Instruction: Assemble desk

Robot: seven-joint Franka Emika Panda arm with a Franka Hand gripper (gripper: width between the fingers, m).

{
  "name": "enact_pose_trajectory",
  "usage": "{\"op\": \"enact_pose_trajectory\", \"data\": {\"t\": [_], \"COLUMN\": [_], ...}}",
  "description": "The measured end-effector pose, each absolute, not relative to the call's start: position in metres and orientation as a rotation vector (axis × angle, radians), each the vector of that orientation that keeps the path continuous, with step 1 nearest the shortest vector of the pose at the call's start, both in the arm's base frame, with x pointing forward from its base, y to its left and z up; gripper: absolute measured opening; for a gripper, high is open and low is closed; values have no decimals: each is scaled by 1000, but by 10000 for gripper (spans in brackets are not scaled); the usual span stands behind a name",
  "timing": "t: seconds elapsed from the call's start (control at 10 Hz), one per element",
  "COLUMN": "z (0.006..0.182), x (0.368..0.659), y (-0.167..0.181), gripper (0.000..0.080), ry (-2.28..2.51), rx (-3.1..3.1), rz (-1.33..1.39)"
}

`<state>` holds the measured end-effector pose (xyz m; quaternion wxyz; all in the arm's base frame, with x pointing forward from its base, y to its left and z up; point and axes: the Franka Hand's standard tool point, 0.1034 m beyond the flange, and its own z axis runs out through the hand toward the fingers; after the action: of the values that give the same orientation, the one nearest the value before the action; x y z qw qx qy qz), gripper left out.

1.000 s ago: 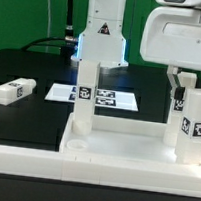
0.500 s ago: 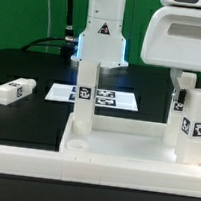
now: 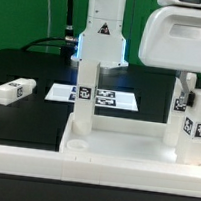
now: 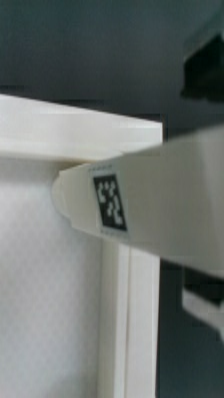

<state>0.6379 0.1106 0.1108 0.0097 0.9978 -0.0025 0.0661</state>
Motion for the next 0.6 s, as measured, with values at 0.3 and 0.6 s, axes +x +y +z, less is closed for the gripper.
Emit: {"op": "enact_pose_trajectory", "data": {"t": [0.3,0.6], "z": [111,111], "x": [638,639], "y": [108,104], "gripper": [288,288], "ry": [-79,-576], "rx": [3117,3097], "rz": [207,203]}}
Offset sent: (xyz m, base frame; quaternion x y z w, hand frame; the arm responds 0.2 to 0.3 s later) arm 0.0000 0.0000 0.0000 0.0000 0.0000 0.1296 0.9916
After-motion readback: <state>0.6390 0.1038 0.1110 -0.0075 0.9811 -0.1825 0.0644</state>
